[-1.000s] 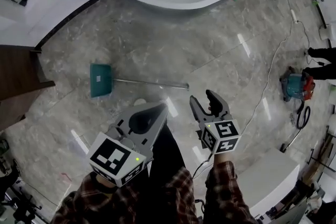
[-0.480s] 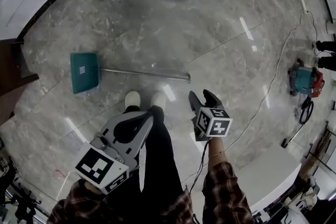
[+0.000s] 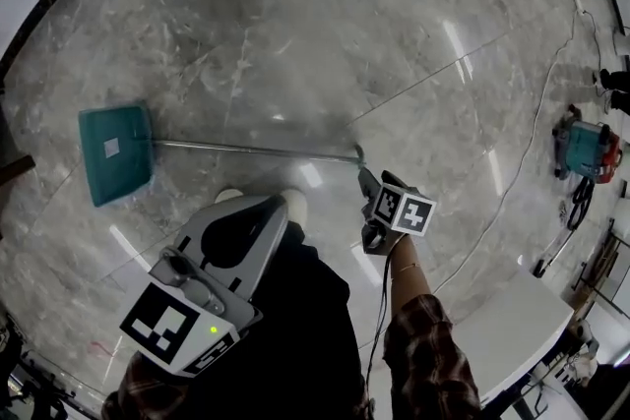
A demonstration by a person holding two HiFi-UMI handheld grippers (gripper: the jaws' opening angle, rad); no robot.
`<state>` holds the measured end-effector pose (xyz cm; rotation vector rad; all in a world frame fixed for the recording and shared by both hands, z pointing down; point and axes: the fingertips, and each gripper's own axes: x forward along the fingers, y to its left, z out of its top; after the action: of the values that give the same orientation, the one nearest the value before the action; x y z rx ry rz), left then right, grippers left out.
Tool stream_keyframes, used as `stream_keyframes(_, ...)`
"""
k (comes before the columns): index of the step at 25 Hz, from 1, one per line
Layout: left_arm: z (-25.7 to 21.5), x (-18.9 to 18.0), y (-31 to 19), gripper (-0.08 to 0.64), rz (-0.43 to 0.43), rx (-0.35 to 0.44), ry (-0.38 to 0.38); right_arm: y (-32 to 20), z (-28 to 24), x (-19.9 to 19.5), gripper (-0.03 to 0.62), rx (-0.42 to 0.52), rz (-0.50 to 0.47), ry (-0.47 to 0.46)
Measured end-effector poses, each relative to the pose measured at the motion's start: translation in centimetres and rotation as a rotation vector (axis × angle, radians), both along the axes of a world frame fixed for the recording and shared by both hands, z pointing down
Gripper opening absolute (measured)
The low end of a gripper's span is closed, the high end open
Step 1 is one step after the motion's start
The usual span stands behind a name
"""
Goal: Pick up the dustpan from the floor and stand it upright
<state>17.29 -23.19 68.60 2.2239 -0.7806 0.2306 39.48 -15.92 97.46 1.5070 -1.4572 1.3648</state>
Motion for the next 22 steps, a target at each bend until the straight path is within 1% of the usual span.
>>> stream_keyframes(3, 3.4, 0.3, -1.7, 0.008, 0.001, 0.031, 0.019, 0.3, 4.8, 1.6, 0.224, -0.032, 0.090, 0.004)
stream_keyframes(7, 7.3, 0.0, -3.6, 0.008, -0.003, 0.069, 0.030, 1.7, 10.6, 3.3, 0.224, -0.110, 0.232, -0.028)
stream_keyframes(9, 8.8, 0.1, -4.3, 0.009, -0.004, 0.081, 0.034, 1.9, 13.0, 3.9, 0.224, -0.123, 0.312, -0.072)
stream_keyframes(11, 10.0, 0.3, -4.4, 0.008, 0.003, 0.069, 0.039, 1.9, 14.9, 4.7, 0.224, -0.117, 0.402, -0.122)
stream_keyframes(15, 11.5, 0.4, -4.8, 0.009, 0.010, 0.070, 0.049, 1.3, 17.5, 4.4, 0.224, -0.126, 0.606, -0.250)
stream_keyframes(19, 12.2, 0.7, -5.5, 0.009, 0.027, 0.081, 0.053, 2.0, 20.4, 4.4, 0.224, -0.175, 0.736, -0.342)
stream_keyframes(22, 12.4, 1.1, -5.9, 0.008, 0.040, 0.089, 0.053, 1.7, 21.0, 4.2, 0.218, -0.161, 0.788, -0.365)
